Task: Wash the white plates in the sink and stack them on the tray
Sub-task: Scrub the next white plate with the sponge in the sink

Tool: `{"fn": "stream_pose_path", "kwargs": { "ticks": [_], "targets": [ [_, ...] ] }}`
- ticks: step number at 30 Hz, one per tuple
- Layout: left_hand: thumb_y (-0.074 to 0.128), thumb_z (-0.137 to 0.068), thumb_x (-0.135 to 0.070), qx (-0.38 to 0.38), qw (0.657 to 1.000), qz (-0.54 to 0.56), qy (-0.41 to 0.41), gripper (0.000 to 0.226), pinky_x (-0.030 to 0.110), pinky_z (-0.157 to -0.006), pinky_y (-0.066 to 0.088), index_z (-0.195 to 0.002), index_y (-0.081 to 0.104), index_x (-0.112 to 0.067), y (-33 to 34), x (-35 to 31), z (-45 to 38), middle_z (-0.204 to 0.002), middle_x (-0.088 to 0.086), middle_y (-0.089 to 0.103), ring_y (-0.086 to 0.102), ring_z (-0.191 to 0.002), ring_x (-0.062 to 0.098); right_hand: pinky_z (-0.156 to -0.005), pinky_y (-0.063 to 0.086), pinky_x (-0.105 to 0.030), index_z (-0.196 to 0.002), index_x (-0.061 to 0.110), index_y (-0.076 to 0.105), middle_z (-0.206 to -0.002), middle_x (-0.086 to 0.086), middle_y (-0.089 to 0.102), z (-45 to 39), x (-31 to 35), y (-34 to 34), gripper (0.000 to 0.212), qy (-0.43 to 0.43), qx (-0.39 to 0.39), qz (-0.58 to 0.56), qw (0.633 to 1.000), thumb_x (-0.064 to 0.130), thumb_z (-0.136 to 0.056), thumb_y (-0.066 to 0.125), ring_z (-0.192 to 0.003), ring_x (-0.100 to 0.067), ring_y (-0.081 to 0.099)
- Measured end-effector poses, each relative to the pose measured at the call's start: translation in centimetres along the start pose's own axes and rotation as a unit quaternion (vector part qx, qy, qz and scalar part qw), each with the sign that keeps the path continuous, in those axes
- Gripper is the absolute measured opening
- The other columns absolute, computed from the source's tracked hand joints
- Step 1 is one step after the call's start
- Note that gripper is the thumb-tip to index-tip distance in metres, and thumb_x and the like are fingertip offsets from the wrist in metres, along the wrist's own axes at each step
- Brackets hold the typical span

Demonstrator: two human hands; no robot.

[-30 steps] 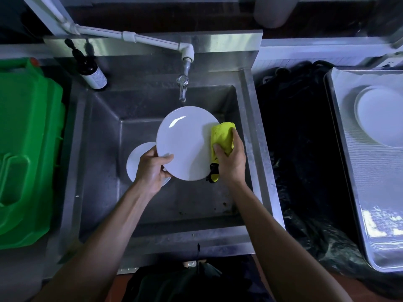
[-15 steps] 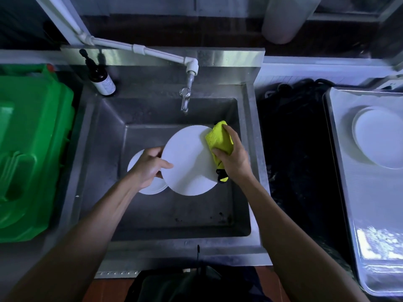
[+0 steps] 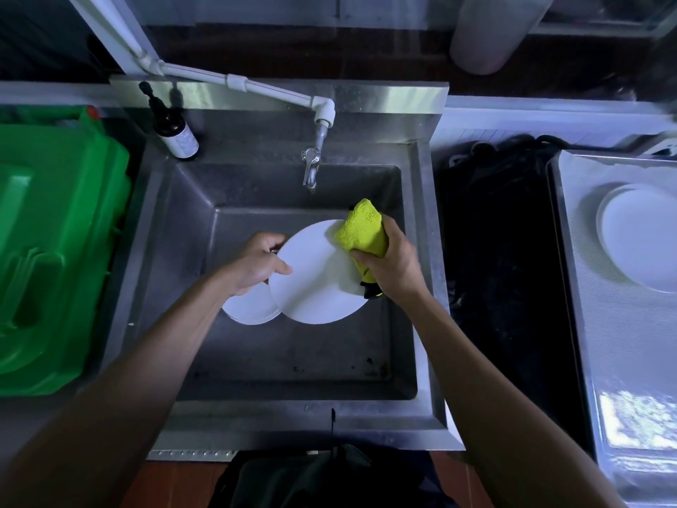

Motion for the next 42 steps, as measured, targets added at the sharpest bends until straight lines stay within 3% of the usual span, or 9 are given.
{"fn": "stream_pose_path", "kwargs": {
  "ticks": [10, 15, 20, 22, 24, 27, 31, 35, 42],
  "targets": [
    [0.065, -0.083, 0.009, -0.018, 0.998, -0.047, 0.023, 0.045, 0.008, -0.051, 0.045, -0.094, 0.073, -0.033, 0.5, 0.2, -1.0, -0.072, -0.02, 0.072, 0.063, -0.061, -0.008, -0.072, 0.05, -0.034, -0.121, 0.029, 0.05, -0.104, 0.005, 0.064, -0.2, 0.6, 0.2, 0.053, -0.039, 0.012, 0.066, 0.997, 0.033, -0.077, 0.08, -0.09, -0.017, 0.058],
    [0.066, -0.081, 0.0, -0.073, 0.996, -0.004, 0.048, 0.051, 0.011, -0.058, 0.049, -0.085, 0.075, -0.051, 1.8, 1.2, -0.5, -0.084, -0.021, 0.075, 0.067, -0.072, -0.007, -0.068, 0.044, -0.037, -0.112, 0.009, 0.05, -0.098, -0.009, 0.059, 0.4, 1.0, 0.4, 0.043, -0.102, -0.038, 0.15, 0.983, -0.004, -0.074, 0.064, -0.089, -0.03, 0.054],
    [0.062, -0.077, -0.014, -0.152, 0.985, 0.021, 0.084, 0.033, 0.014, -0.064, 0.047, -0.083, 0.073, -0.045, 3.2, 2.8, 0.3, -0.075, -0.022, 0.07, 0.062, -0.07, -0.005, -0.076, 0.046, -0.05, -0.11, -0.005, 0.055, -0.098, -0.018, 0.058, 0.8, 2.0, -0.4, 0.047, -0.152, -0.083, 0.195, 0.965, -0.014, -0.065, 0.055, -0.091, -0.037, 0.053],
    [0.064, -0.08, -0.012, -0.168, 0.98, 0.103, 0.033, 0.019, 0.025, -0.073, 0.05, -0.086, 0.074, -0.027, 3.6, 3.9, 0.8, -0.077, -0.014, 0.069, 0.064, -0.076, 0.006, -0.074, 0.046, -0.049, -0.111, -0.004, 0.057, -0.096, -0.017, 0.058, 0.9, 2.2, -0.7, 0.048, -0.167, -0.106, 0.19, 0.962, -0.016, -0.064, 0.055, -0.089, -0.036, 0.053],
    [0.066, -0.088, -0.017, -0.151, 0.955, 0.241, -0.082, 0.013, 0.042, -0.082, 0.058, -0.098, 0.075, -0.017, 3.9, 5.1, 1.6, -0.098, 0.0, 0.077, 0.073, -0.093, 0.021, -0.073, 0.046, -0.047, -0.112, -0.002, 0.058, -0.094, -0.015, 0.058, 1.0, 2.4, -1.0, 0.051, -0.183, -0.128, 0.189, 0.956, -0.018, -0.063, 0.056, -0.087, -0.035, 0.053],
    [0.054, -0.098, -0.045, -0.047, 0.897, 0.402, -0.176, 0.042, 0.048, -0.076, 0.062, -0.114, 0.069, -0.009, 4.5, 4.7, 2.5, -0.113, 0.013, 0.075, 0.074, -0.098, 0.033, -0.073, 0.048, -0.045, -0.117, 0.003, 0.054, -0.096, -0.015, 0.059, 1.2, 2.7, -0.7, 0.06, -0.221, -0.147, 0.198, 0.944, -0.017, -0.061, 0.056, -0.086, -0.035, 0.053],
    [0.05, -0.094, -0.064, 0.014, 0.843, 0.511, -0.167, 0.072, 0.054, -0.076, 0.061, -0.123, 0.059, 0.001, 4.6, 1.7, 1.6, -0.117, 0.021, 0.072, 0.071, -0.105, 0.042, -0.075, 0.048, -0.048, -0.121, 0.009, 0.049, -0.102, -0.015, 0.06, 1.6, 2.7, 0.2, 0.066, -0.253, -0.155, 0.191, 0.936, -0.016, -0.061, 0.054, -0.088, -0.035, 0.054],
    [0.061, -0.094, -0.042, -0.006, 0.826, 0.533, -0.184, 0.053, 0.045, -0.063, 0.061, -0.124, 0.061, 0.002, 4.4, -0.4, 0.7, -0.111, 0.02, 0.074, 0.074, -0.097, 0.037, -0.072, 0.046, -0.051, -0.121, 0.011, 0.046, -0.102, -0.018, 0.06, 2.0, 2.6, 0.8, 0.058, -0.277, -0.143, 0.197, 0.929, -0.013, -0.068, 0.052, -0.087, -0.037, 0.054],
    [0.055, -0.097, -0.012, -0.06, 0.778, 0.604, -0.161, 0.023, 0.04, -0.058, 0.061, -0.11, 0.062, 0.006, 5.4, 0.0, 0.4, -0.094, 0.024, 0.075, 0.076, -0.081, 0.035, -0.076, 0.045, -0.049, -0.127, 0.011, 0.046, -0.11, -0.017, 0.059, 2.5, 1.2, 0.9, 0.065, -0.281, -0.103, 0.208, 0.931, -0.02, -0.07, 0.054, -0.092, -0.035, 0.053]
  ]
}}
Point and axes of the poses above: each hand's wrist, its own z-axis away from the middle knuckle, its own y-axis out of the palm, x = y × z, the point moved 1 cm from there along -z, towards the middle knuckle
